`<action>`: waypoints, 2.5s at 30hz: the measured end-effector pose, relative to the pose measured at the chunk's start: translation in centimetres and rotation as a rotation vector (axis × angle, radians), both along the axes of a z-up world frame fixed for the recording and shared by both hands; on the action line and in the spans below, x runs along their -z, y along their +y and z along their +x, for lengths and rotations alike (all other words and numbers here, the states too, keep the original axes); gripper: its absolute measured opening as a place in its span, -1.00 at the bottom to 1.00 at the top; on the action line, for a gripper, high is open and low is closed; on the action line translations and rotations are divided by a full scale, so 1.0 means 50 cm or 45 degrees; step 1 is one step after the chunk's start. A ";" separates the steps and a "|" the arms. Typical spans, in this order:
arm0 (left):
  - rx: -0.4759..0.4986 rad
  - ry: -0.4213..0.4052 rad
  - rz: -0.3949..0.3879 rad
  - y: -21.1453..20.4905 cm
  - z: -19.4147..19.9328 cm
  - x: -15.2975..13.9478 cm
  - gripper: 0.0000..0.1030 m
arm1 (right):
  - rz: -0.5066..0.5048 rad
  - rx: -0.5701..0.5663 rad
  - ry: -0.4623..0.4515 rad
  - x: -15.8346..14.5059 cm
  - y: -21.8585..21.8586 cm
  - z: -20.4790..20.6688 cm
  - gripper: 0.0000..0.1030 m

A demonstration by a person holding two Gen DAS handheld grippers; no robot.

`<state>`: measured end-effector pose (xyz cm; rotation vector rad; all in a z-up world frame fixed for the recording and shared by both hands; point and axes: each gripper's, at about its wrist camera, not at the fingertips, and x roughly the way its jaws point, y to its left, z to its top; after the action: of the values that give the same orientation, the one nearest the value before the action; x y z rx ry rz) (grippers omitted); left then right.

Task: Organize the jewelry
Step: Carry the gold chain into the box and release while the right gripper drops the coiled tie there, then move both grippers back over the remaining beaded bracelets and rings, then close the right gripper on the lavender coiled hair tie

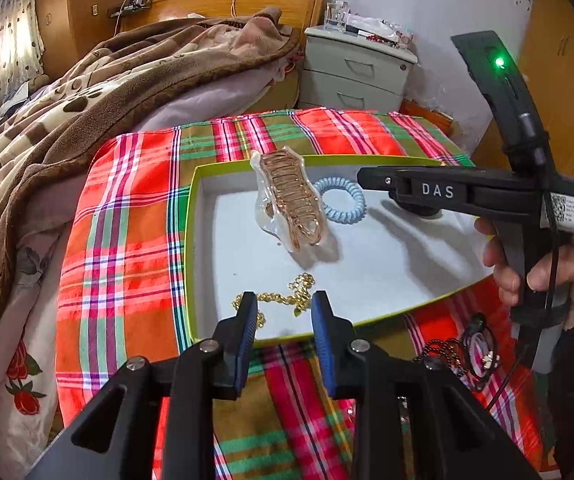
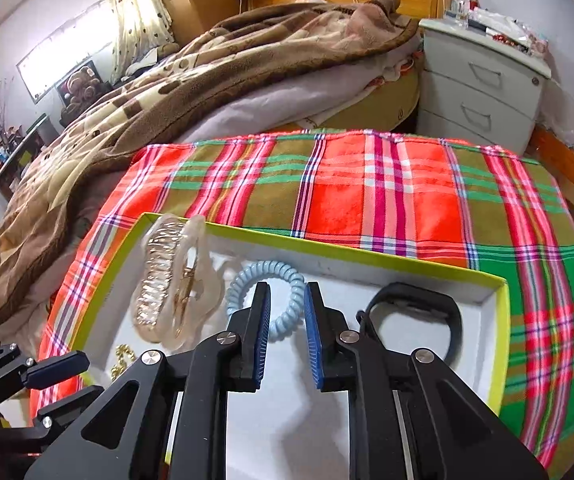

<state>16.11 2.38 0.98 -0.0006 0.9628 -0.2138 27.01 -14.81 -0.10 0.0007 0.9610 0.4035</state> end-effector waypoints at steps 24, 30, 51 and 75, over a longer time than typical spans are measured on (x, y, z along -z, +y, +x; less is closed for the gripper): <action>-0.010 -0.044 -0.203 0.006 -0.111 0.006 -0.35 | 0.174 -0.084 -0.059 -0.012 -0.089 -0.271 -0.36; -0.013 -0.039 -0.208 0.012 -0.126 0.018 -0.35 | 0.090 -0.189 -0.025 0.020 -0.028 -0.304 -0.37; -0.049 -0.028 -0.248 0.029 -0.152 0.029 -0.34 | -0.006 -0.224 0.040 0.056 0.005 -0.323 -0.41; -0.102 0.008 -0.230 0.039 -0.164 0.040 -0.34 | 0.070 -0.249 0.026 0.044 0.010 -0.311 -0.42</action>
<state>7.93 4.32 -1.03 -0.2056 0.9453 -0.2261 11.47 -14.29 -2.30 -0.0398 0.9732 0.6111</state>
